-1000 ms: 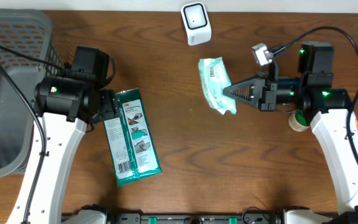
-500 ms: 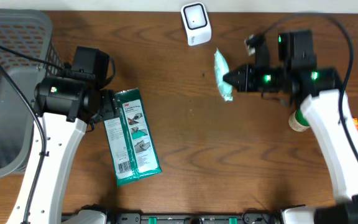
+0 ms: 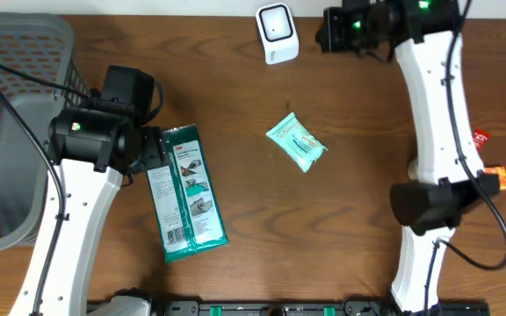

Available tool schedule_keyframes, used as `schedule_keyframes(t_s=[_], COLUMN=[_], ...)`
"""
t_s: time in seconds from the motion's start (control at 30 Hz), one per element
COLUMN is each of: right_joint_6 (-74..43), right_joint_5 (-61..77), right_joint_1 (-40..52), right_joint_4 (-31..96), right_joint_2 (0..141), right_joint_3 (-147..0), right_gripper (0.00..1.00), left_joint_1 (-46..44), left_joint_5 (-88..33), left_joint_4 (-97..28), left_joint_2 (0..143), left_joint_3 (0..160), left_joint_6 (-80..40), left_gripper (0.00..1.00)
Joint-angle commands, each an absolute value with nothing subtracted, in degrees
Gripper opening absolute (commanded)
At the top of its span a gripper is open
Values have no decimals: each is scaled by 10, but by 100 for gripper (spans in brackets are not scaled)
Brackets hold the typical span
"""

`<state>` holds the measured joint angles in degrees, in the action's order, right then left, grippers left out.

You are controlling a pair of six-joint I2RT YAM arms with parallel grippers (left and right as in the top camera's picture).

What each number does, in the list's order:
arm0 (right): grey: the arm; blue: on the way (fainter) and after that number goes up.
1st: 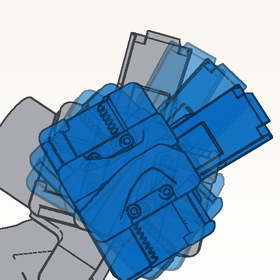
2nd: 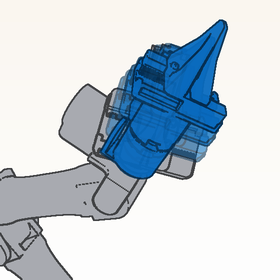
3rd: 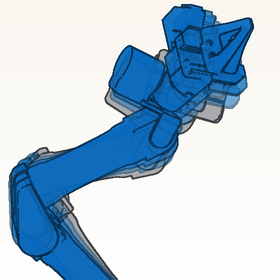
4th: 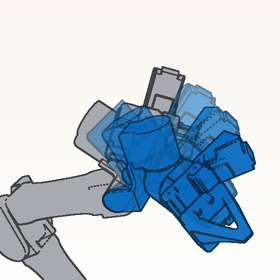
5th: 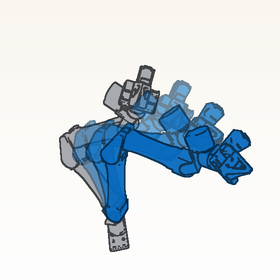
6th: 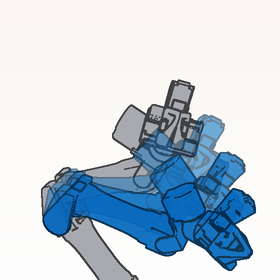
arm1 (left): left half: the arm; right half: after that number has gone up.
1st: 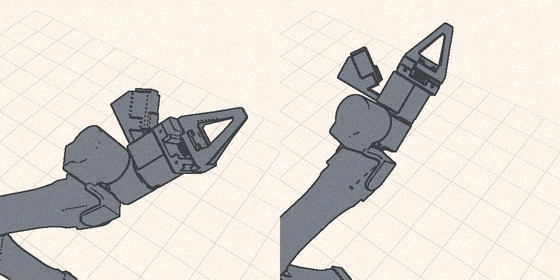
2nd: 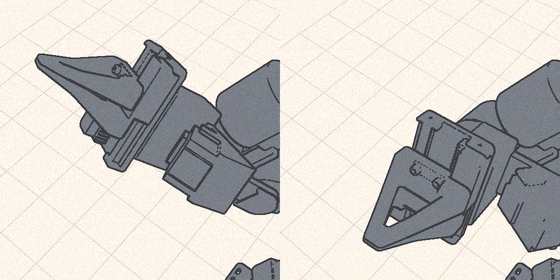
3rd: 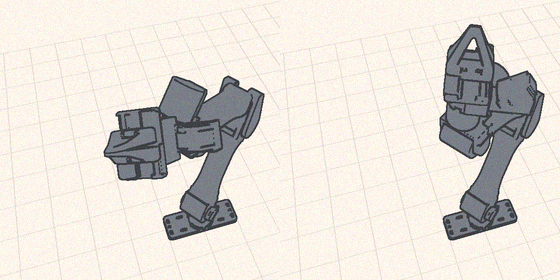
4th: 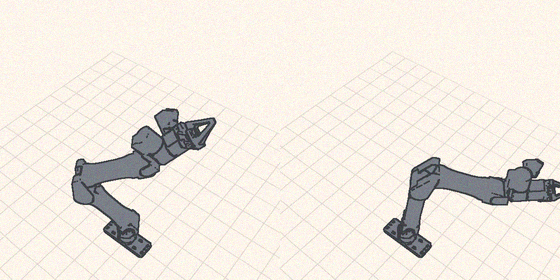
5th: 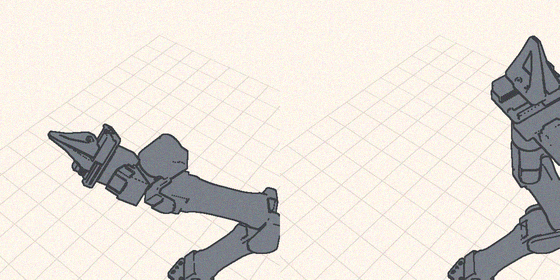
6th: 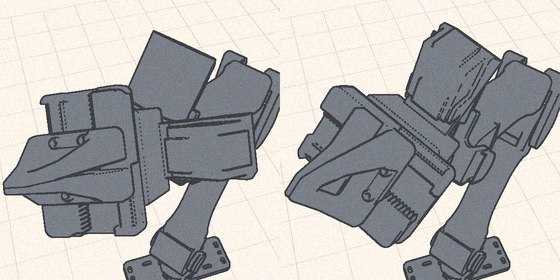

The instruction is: Scan the item barcode

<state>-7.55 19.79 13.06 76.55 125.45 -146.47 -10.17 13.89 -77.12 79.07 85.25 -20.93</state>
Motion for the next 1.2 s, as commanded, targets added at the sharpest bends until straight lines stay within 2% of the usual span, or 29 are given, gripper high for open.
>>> schedule_keyframes(t_s=[0.0,0.1,0.2,0.37,0.6,0.8,1.07,1.17], right_joint_6=[-62,-60,-26,-21,-74,-102,-18,-4], right_joint_5=[177,170,161,34,-94,-159,-160,-145], right_joint_1=[142,150,169,218,285,304,305,305], right_joint_4=[778,829,889,973,964,901,742,719], right_joint_2=[1298,1320,1341,1361,1361,1361,1361,1361], right_joint_3=[-1476,-1473,-1472,-1456,-1351,-1220,-1105,-1076], right_gripper=[10,35,56,69,70,68,67,67], left_joint_1=[-100,-100,-100,-100,-100,-100,-100,-100], left_joint_5=[147,147,146,147,146,147,146,146], left_joint_4=[-773,-773,-773,-773,-773,-773,-773,-773], left_joint_2=[790,790,790,790,790,790,790,790], left_joint_3=[855,855,855,855,855,855,855,855], left_joint_6=[-208,-208,-208,-208,-208,-208,-208,-208], left_gripper=[88,88,88,88,88,88,88,88])
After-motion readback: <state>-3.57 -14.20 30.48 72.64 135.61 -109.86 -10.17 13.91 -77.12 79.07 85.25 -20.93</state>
